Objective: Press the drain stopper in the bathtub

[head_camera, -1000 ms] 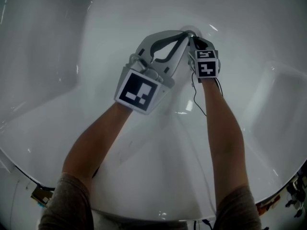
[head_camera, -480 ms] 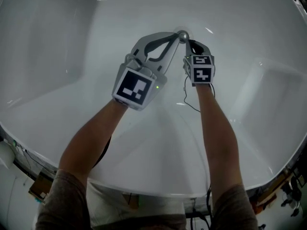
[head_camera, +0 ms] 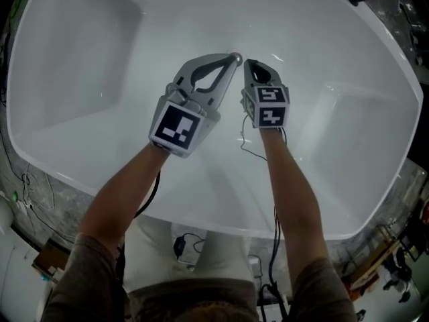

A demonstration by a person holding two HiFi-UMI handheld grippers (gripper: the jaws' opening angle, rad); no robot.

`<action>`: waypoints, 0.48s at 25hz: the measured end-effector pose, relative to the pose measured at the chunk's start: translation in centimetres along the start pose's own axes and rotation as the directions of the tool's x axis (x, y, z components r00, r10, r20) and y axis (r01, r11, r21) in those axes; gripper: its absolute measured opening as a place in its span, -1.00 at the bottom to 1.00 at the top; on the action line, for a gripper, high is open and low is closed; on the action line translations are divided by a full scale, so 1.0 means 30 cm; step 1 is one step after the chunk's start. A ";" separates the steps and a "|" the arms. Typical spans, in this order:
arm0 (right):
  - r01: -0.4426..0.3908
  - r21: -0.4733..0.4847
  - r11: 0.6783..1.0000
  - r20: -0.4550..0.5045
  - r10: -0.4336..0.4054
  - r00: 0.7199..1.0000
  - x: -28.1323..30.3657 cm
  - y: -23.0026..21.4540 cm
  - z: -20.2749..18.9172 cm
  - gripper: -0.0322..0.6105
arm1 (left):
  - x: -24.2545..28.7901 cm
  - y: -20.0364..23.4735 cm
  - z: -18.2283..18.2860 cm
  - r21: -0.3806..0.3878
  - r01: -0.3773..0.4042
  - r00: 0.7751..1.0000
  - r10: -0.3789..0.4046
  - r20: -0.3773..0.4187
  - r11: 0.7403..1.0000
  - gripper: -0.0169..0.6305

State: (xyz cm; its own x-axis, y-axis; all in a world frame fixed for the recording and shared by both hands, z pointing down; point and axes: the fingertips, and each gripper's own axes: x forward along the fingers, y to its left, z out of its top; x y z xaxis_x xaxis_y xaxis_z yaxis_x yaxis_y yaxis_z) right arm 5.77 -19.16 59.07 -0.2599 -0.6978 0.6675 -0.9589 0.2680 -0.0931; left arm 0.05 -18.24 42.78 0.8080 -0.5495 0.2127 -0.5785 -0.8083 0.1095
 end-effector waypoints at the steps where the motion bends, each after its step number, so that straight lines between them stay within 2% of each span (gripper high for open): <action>1: -0.006 0.005 1.000 0.009 0.005 1.000 -0.035 0.010 0.037 -0.90 | -0.013 -0.009 0.032 0.003 -0.004 1.000 0.004 -0.005 1.000 -0.95; 12: -0.049 0.010 0.999 0.153 0.047 0.987 -0.508 0.182 0.384 -0.90 | -0.216 -0.153 0.380 -0.002 -0.027 0.999 0.027 -0.023 1.000 -0.95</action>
State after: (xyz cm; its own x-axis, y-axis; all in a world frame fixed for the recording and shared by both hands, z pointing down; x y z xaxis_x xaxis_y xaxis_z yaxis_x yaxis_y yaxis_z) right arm 3.19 -14.73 39.89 -0.3188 -0.7778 0.5417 -0.9461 0.2953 -0.1329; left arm -1.26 -13.39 29.84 0.7894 -0.5659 0.2380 -0.6002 -0.7928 0.1056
